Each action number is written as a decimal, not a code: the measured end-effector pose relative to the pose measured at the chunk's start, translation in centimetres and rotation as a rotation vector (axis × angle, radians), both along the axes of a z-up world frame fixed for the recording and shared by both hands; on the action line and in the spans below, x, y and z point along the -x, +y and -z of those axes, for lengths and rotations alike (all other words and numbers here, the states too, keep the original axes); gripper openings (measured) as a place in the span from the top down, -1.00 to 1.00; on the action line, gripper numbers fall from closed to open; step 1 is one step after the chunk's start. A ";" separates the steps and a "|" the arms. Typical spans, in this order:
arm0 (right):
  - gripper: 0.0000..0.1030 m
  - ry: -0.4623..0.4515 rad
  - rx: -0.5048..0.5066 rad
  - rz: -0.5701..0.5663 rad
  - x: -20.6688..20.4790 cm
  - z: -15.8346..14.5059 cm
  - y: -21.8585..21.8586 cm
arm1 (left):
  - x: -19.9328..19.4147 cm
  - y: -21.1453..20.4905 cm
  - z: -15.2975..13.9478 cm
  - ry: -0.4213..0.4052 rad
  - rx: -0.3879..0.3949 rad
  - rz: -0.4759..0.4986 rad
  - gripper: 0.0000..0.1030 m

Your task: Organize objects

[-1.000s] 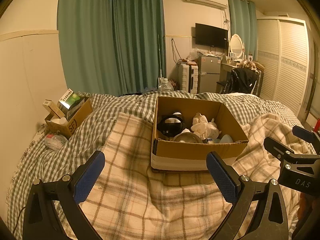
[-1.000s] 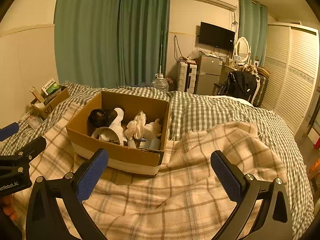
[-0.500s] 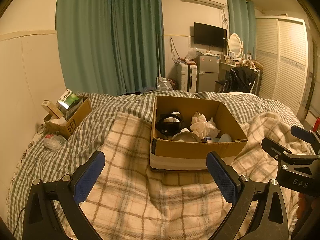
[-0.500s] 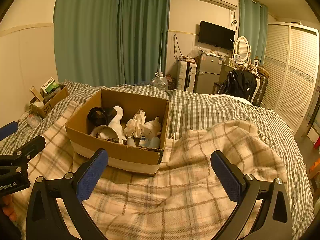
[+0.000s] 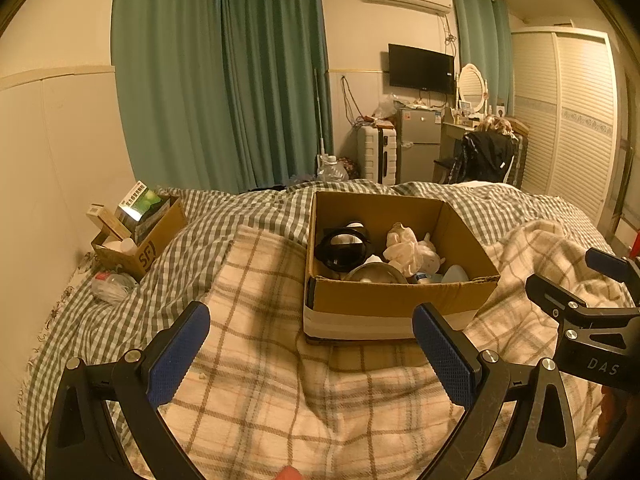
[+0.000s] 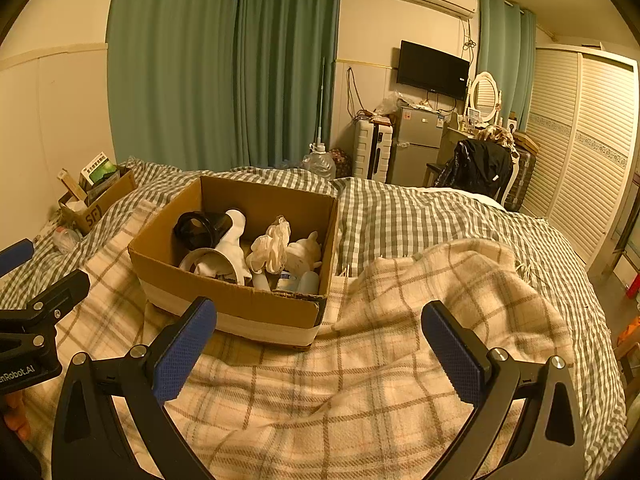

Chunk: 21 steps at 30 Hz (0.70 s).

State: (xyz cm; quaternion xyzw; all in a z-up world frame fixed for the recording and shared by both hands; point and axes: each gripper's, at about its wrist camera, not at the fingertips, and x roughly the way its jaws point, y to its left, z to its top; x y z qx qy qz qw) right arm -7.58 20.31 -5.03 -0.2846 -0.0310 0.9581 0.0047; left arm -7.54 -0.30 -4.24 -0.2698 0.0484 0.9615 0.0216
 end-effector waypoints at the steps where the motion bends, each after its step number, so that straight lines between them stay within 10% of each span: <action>1: -0.99 0.000 -0.001 0.000 0.0 0.0 0.0 | 0.0 0.0 0.0 0.000 0.001 0.000 -1.00; 21: -0.99 0.000 -0.014 0.003 0.1 0.4 -0.1 | 0.0 -0.3 -0.1 -0.004 -0.016 -0.019 -1.00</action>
